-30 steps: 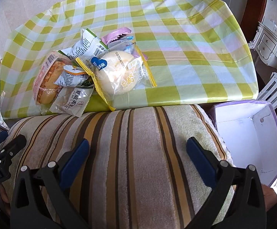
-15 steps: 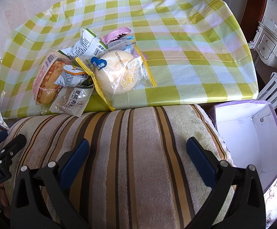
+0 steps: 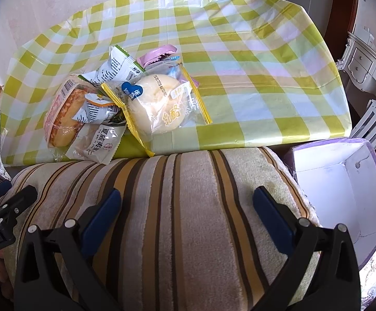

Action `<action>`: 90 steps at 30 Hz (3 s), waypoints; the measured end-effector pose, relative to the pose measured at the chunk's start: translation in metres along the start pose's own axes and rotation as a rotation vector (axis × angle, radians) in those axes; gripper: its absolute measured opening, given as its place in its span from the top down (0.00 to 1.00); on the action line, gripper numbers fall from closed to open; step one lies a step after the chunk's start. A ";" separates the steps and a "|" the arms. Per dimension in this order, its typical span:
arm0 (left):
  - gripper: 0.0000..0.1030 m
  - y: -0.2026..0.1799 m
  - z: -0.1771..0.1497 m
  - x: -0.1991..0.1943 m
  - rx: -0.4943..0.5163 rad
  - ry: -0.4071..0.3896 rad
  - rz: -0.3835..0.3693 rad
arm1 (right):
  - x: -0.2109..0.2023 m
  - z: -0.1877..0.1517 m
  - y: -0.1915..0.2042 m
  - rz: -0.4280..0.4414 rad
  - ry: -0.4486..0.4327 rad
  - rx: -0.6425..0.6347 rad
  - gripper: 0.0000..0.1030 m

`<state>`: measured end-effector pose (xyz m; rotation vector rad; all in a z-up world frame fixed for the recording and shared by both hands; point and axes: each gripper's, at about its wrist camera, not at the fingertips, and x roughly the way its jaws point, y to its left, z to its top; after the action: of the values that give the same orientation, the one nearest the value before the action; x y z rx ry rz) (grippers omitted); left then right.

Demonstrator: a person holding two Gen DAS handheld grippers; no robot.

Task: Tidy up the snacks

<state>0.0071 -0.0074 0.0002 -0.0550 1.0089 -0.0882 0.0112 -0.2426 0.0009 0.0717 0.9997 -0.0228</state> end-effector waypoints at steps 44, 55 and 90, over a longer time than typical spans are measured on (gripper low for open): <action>0.26 -0.012 0.041 0.001 0.009 -0.061 -0.057 | 0.005 0.032 -0.011 0.195 0.028 0.002 0.01; 0.23 -0.026 0.097 0.054 0.154 0.024 -0.040 | 0.044 0.080 0.010 0.231 0.082 -0.164 0.01; 0.59 -0.022 0.095 0.013 0.094 -0.109 -0.115 | 0.038 0.089 -0.020 0.335 0.052 -0.107 0.39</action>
<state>0.0937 -0.0300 0.0417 -0.0311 0.8916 -0.2353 0.1058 -0.2681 0.0161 0.1416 1.0284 0.3400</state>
